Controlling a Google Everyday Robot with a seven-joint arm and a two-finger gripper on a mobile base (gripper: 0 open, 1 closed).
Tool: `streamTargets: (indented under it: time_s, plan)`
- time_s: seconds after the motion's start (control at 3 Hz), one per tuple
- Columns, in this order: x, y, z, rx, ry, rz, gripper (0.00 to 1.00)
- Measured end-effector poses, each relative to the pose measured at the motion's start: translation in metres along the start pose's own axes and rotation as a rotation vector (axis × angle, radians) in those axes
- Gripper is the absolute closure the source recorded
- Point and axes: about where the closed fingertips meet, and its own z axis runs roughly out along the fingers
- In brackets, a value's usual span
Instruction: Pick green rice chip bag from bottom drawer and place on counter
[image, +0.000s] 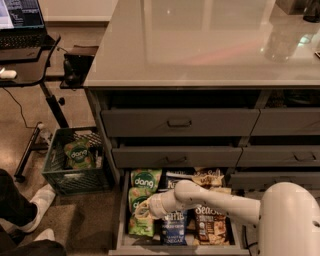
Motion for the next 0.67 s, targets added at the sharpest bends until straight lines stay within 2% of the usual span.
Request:
streamTargets:
  time_s: [0.33, 0.67]
  plan:
    - [0.008, 0.000, 0.007, 0.013, 0.008, 0.022, 0.34]
    - [0.028, -0.003, 0.020, 0.060, 0.023, 0.084, 0.12]
